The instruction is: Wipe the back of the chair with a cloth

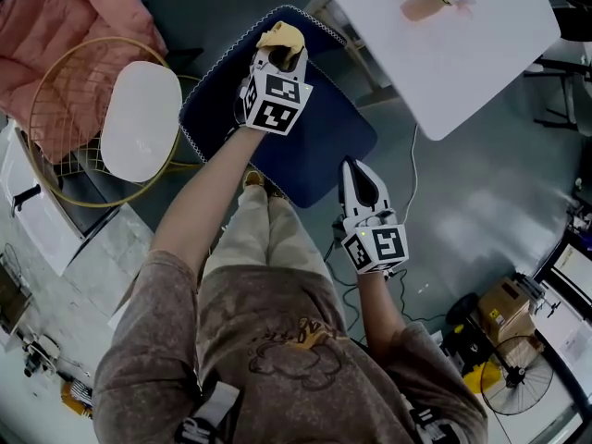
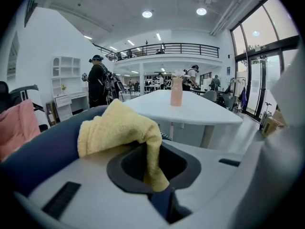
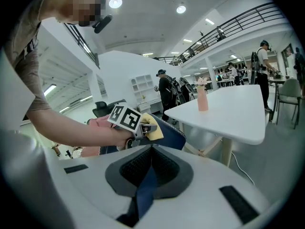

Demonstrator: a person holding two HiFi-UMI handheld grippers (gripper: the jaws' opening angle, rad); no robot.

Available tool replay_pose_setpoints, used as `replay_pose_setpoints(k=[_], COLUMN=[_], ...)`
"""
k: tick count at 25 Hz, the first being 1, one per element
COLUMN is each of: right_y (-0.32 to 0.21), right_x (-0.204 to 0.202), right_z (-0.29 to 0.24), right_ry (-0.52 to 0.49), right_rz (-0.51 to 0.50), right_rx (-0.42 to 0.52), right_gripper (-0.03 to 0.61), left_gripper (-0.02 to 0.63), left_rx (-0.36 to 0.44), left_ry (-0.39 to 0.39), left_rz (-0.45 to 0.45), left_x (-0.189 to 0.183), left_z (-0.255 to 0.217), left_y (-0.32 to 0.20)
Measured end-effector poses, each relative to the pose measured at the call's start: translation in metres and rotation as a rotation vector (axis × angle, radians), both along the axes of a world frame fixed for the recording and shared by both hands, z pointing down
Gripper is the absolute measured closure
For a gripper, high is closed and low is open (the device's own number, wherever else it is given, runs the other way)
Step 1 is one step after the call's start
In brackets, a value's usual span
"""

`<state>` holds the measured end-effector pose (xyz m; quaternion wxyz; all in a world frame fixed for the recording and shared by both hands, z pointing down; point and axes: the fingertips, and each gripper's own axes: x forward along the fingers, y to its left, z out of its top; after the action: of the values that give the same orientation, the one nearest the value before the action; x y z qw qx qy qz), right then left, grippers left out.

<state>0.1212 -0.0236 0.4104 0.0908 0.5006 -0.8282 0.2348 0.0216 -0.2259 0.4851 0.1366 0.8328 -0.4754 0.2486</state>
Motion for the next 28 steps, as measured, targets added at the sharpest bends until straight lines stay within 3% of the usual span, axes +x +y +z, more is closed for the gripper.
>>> replay_pose_setpoints(k=[9, 13, 21, 28], right_y=[-0.001, 0.0, -0.004, -0.014], right_x=[0.01, 0.013, 0.006, -0.007], right_z=[0.002, 0.005, 0.008, 0.001], right_ry=[-0.001, 0.005, -0.005, -0.012], right_rz=[0.019, 0.027, 0.016, -0.007], right_rx=[-0.009, -0.014, -0.007, 0.024], right_gripper=[0.552, 0.552, 0.552, 0.552], left_gripper=[0.561, 0.561, 0.561, 0.561], left_rx=[-0.012, -0.032, -0.064, -0.051], left_ry=[0.004, 0.057, 0.149, 0.103], left_rz=[0.04, 0.02, -0.023, -0.039], left_x=[0.032, 0.041, 0.019, -0.022], left_z=[0.01, 0.006, -0.005, -0.015], left_y=[-0.023, -0.018, 0.045, 0.109])
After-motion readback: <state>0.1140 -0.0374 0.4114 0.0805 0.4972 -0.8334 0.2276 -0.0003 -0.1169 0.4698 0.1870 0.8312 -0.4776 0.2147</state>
